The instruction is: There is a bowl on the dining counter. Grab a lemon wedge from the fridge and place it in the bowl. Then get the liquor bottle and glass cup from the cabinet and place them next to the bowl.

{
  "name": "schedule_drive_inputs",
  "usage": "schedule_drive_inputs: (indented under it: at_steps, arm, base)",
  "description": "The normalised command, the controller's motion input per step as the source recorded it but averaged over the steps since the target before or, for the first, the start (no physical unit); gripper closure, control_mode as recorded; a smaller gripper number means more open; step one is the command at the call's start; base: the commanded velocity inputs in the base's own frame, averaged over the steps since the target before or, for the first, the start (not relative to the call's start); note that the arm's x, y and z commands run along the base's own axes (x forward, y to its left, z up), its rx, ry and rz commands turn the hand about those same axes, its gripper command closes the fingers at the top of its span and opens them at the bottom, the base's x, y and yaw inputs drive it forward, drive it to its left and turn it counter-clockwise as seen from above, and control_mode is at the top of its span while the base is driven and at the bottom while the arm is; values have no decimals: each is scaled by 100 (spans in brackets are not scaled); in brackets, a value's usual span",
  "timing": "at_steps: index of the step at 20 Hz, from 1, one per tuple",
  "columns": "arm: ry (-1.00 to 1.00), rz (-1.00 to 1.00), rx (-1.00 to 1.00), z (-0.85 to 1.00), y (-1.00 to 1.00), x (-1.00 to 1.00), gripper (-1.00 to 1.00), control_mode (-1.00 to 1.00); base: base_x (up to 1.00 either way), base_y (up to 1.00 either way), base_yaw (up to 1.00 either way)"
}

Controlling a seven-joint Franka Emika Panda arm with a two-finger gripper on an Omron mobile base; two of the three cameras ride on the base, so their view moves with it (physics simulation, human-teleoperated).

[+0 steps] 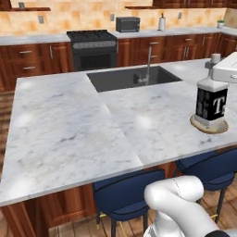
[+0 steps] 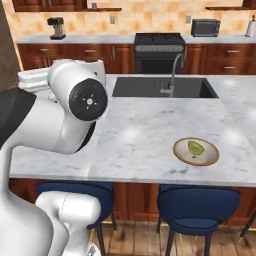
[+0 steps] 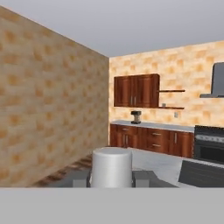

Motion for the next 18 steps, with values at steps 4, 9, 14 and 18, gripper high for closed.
schedule_drive_inputs:
  at_steps: [4, 9, 14, 18]
  arm:
    - [0, 12, 4, -21, -35, 29, 100, -100]
    - [0, 21, 5, -56, -78, 47, 100, -100]
    - [4, 17, 0, -77, -50, 66, 100, -100]
    - [4, 21, 0, -70, -27, 81, 100, -100]
  base:
    - [31, -29, 12]
    - [0, 0, 0]
    - [0, 0, 0]
    - [0, 0, 0]
